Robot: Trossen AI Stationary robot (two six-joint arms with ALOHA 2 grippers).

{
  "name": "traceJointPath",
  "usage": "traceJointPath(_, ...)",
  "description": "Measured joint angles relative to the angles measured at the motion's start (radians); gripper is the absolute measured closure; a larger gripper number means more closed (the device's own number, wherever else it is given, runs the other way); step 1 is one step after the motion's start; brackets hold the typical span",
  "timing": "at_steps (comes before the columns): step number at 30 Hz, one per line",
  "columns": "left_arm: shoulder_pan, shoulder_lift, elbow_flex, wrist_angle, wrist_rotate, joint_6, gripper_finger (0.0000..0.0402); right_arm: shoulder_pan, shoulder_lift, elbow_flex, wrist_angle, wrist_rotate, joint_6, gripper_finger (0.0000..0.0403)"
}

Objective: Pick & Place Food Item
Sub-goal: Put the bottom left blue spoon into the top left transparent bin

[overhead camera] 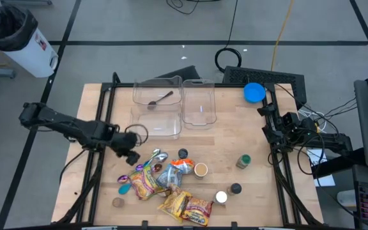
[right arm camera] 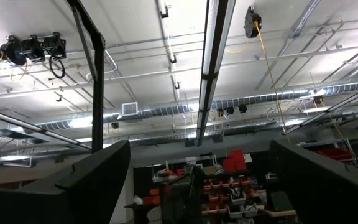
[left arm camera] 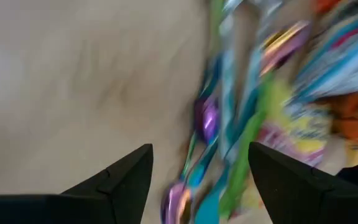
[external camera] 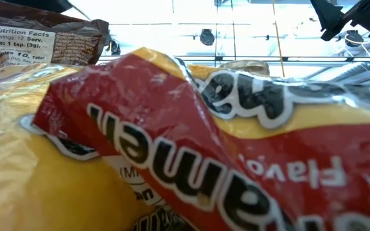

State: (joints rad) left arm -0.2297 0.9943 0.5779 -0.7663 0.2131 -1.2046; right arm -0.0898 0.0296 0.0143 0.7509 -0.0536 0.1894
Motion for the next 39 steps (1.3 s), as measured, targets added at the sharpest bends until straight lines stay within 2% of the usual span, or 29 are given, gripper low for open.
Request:
traceJointPath(6, -0.126, 0.0, -0.107, 0.03, 0.059, -0.298, 0.0163, 0.0, 0.0, 0.001, 0.0, 0.0, 0.0, 0.0023)
traceJointPath(12, -0.214, 0.0, -0.208, 0.181, 0.129, -0.506, 0.0187, 0.0, 0.0, 0.001, 0.0, 0.0, 0.0, 0.0023)
traceJointPath(17, -0.279, 0.0, -0.241, 0.293, 0.127, -0.599, 0.0204, 0.0, 0.0, 0.0, 0.0, 0.0, 0.0, 0.0023)
traceJointPath(25, -0.391, 0.0, -0.241, 0.287, 0.092, -0.772, 0.0224, 0.0, 0.0, 0.0, 0.0, 0.0, 0.0, 0.0023)
traceJointPath(30, -0.428, 0.0, -0.241, 0.292, 0.056, -0.825, 0.0243, 0.0, 0.0, 0.0, 0.0, 0.0, 0.0, 0.0023)
traceJointPath(39, -0.441, 0.0, -0.241, 0.292, 0.039, -0.842, 0.0335, 0.0, 0.0, 0.0, 0.0, 0.0, 0.0, 0.0023)
